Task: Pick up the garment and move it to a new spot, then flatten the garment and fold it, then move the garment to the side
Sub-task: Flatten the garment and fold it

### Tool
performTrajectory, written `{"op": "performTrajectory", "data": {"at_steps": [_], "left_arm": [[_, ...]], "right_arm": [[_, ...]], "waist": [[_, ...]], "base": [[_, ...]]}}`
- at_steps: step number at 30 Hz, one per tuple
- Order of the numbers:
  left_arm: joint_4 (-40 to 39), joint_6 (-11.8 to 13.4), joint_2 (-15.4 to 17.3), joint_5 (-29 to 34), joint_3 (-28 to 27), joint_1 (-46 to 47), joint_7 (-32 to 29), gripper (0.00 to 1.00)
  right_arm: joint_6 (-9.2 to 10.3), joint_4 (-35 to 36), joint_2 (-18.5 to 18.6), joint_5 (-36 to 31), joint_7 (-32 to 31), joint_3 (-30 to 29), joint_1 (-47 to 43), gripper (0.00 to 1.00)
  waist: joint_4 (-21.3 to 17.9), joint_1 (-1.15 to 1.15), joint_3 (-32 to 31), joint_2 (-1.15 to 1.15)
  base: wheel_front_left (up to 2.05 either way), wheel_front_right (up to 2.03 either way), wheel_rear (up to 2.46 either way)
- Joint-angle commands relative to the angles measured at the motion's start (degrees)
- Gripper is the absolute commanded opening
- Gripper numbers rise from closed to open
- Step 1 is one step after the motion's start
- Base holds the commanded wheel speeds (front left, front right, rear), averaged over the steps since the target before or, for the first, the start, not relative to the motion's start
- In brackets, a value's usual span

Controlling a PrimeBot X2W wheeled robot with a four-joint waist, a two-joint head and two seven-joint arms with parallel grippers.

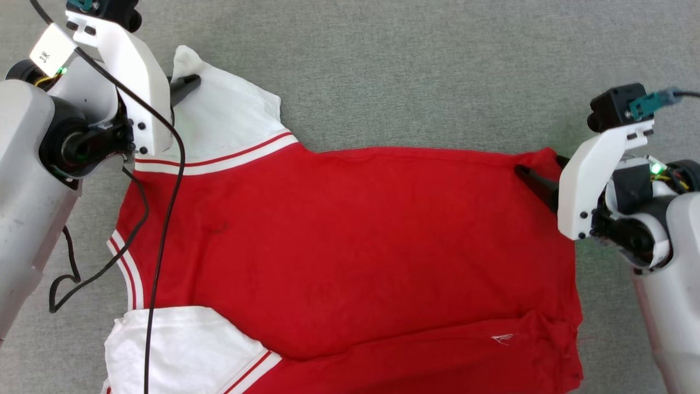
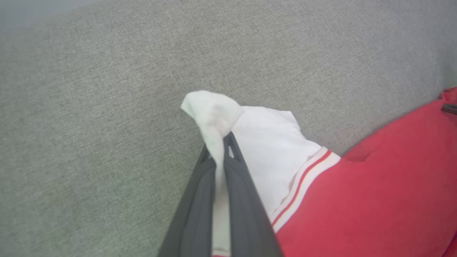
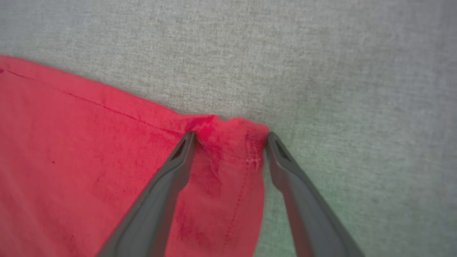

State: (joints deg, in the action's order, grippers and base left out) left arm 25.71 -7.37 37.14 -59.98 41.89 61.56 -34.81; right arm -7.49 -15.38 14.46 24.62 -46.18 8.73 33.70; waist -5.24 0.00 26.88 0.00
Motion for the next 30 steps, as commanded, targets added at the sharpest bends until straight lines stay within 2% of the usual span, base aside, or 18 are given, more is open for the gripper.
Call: {"op": "performTrajectory", "data": {"at_steps": [1,2,3,4,11,15,20,25,30], "left_arm": [[-0.5,-0.1,0.4,-0.3,0.1,-0.4,0.5,0.00],[-0.5,-0.1,0.4,-0.3,0.1,-0.4,0.5,0.00],[-0.9,-0.1,0.7,-0.6,0.4,-0.7,1.0,0.00],[-1.1,-0.1,0.8,-0.7,0.4,-0.9,1.3,0.00],[-1.7,-0.1,1.4,-1.5,-0.1,-2.6,5.3,0.00],[-2.4,-0.1,2.3,-3.5,-1.8,-6.1,9.8,0.00],[-4.1,0.4,3.3,-3.8,-1.8,-10.9,12.2,0.00],[-8.0,3.0,4.6,-4.6,-2.2,-19.5,16.9,0.00],[-13.2,6.8,6.2,-5.2,-1.9,-30.2,21.5,0.00]], "right_arm": [[0.00,-2.9,-0.3,0.2,-3.8,1.3,-1.4,0.69],[0.00,-2.9,-0.3,0.2,-3.8,1.3,-1.4,0.69],[0.00,-3.6,-0.1,0.1,-6.4,1.4,-1.3,0.16],[0.00,-3.6,-0.2,0.2,-6.8,1.2,-0.9,0.00],[0.01,-0.1,0.5,0.1,-4.0,-1.5,0.8,0.00],[0.02,3.5,1.7,-0.3,-1.4,-4.4,-1.5,0.00],[0.02,6.5,2.4,-0.9,0.5,-6.9,-5.2,0.00],[0.03,9.4,1.4,-1.0,3.1,-9.1,-12.5,0.00],[0.03,11.6,0.1,-1.4,6.5,-10.3,-20.2,0.00]], "waist": [[0.3,0.00,0.0,0.00],[0.3,0.00,0.0,0.00],[0.6,0.00,-0.1,0.00],[0.8,0.00,-0.2,0.00],[1.8,0.00,-2.4,0.00],[2.9,0.00,-6.2,0.00],[4.1,0.00,-9.4,0.00],[5.1,0.00,-13.6,0.00],[5.9,0.00,-16.8,0.00]], "base": [[0.00,0.00,0.00],[0.00,0.00,0.00],[0.00,0.00,0.00],[0.00,0.00,0.00],[0.00,0.00,0.00],[0.00,0.00,0.00],[0.00,0.00,0.00],[0.00,0.00,0.00],[0.00,0.00,0.00]]}}
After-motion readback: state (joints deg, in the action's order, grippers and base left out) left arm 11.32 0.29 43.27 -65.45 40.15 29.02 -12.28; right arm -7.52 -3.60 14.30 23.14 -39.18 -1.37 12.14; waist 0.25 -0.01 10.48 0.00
